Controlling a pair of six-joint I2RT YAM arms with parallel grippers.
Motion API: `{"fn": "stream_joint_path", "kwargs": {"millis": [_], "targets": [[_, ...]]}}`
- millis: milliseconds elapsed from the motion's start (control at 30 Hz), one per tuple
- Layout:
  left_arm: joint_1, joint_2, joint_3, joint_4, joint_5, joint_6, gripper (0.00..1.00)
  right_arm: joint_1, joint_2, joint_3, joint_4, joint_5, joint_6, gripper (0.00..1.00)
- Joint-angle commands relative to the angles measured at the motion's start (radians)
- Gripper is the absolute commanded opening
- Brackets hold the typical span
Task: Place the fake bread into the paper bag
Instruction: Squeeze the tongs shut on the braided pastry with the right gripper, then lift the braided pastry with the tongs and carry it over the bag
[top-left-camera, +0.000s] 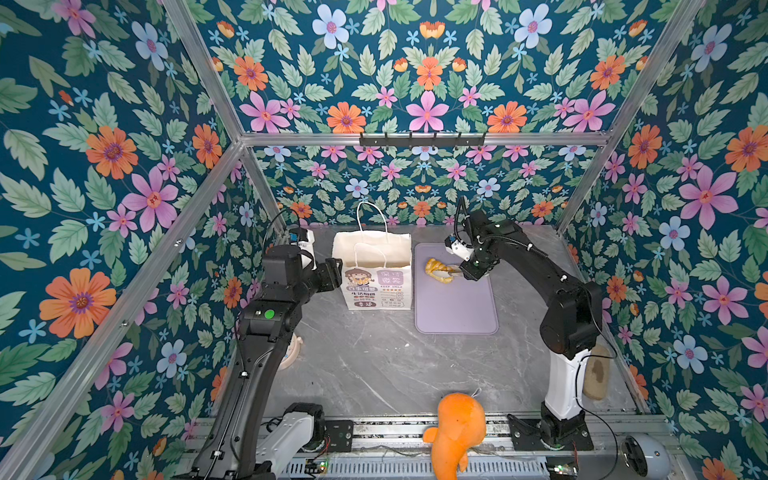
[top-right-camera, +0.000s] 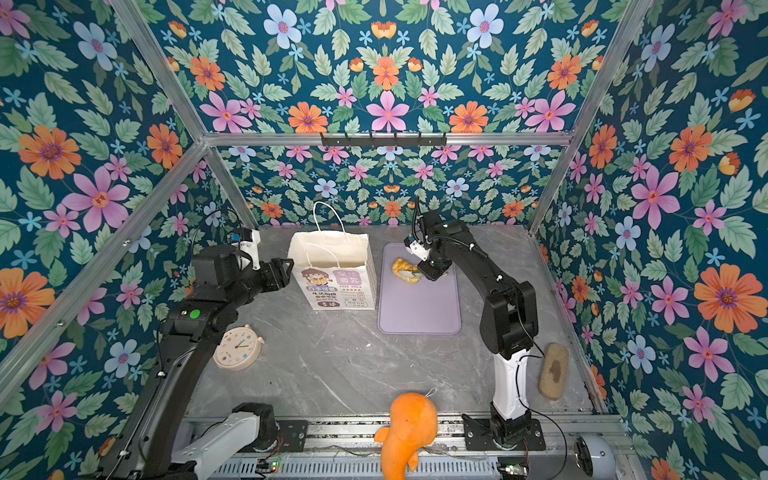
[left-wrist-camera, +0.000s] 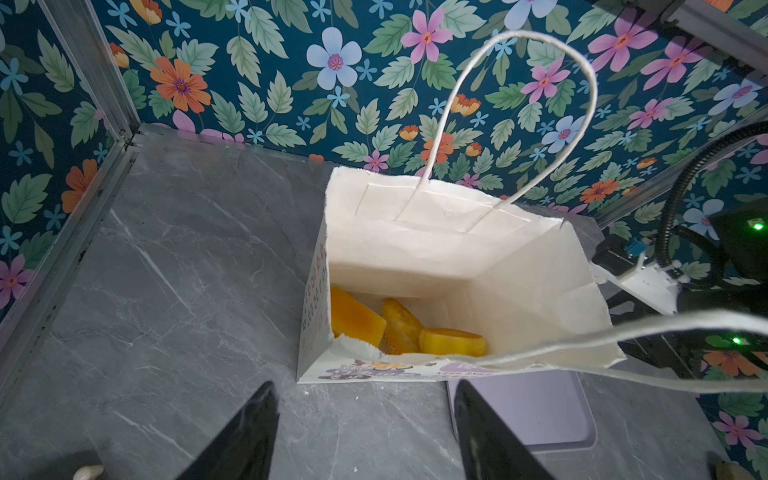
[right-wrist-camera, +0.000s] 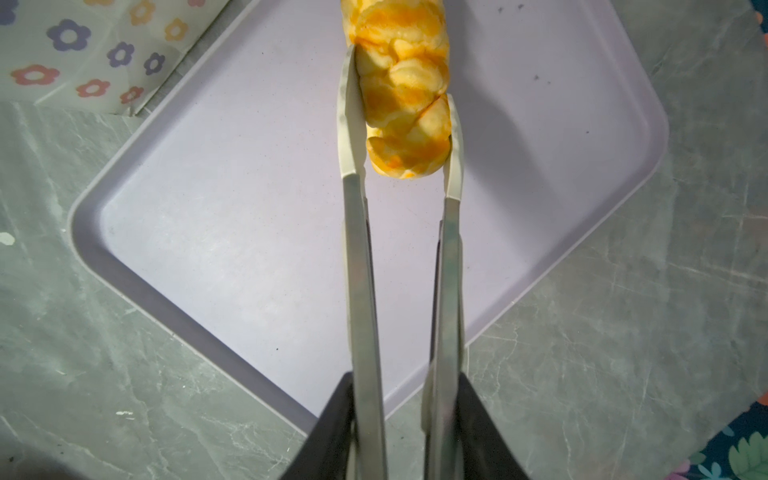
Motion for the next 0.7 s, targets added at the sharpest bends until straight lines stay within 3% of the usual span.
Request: {"fn": "stream_joint_path", "kwargs": {"millis": [0, 667], "targets": [[0.001, 0.003, 0.01, 0.003, 0.007, 0.003, 0.68, 0.002, -0.028, 0.008, -0.019, -0.014, 0.003, 0.31], [0.001, -0.006, -0.002, 0.0, 0.003, 0.008, 0.68, 0.05, -0.204, 0.227, -0.114, 0.016, 0.019, 0.3]]}}
